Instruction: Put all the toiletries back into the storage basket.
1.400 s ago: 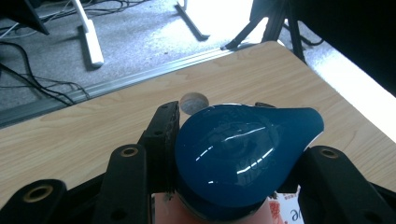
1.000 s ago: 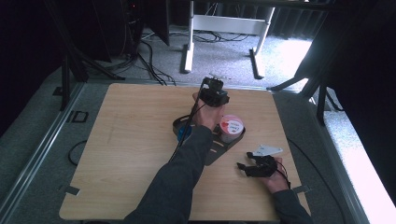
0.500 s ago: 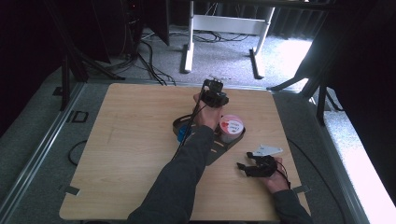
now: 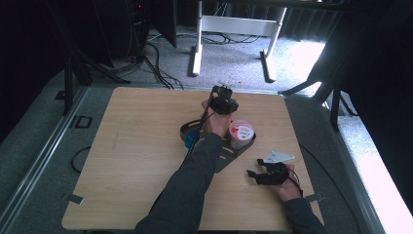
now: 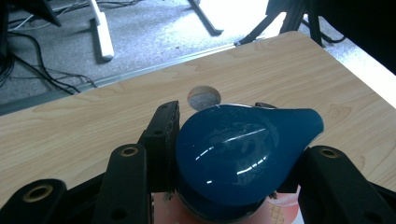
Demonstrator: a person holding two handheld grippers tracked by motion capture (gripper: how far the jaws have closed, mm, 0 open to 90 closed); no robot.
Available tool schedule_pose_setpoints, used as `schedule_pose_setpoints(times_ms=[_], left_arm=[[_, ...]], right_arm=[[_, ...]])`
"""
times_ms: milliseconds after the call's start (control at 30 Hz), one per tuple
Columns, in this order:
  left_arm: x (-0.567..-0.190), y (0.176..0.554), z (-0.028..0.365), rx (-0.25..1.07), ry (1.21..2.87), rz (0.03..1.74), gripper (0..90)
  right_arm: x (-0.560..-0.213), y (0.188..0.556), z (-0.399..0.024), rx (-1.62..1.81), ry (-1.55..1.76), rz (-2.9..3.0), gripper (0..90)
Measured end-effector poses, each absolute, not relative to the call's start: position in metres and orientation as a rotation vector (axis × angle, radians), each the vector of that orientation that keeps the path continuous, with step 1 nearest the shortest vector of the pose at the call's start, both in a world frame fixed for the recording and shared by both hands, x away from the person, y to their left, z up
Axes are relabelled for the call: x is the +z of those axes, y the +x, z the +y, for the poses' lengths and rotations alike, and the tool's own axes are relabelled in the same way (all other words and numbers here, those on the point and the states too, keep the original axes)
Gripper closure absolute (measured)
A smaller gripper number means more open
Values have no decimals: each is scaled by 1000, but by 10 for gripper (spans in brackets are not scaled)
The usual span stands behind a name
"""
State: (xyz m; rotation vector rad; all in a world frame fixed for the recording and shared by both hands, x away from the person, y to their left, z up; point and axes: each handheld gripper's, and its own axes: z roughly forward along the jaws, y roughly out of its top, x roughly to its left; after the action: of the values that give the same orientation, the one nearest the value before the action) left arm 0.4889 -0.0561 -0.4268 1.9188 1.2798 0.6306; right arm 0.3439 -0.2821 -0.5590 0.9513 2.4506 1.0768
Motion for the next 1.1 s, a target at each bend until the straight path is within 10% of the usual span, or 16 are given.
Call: schedule_pose_setpoints(times_ms=[1100], left_arm=[[-453,486,-49,578,1936,1252,531]], right_arm=[[-559,344,-281,1077,951,2453,321]])
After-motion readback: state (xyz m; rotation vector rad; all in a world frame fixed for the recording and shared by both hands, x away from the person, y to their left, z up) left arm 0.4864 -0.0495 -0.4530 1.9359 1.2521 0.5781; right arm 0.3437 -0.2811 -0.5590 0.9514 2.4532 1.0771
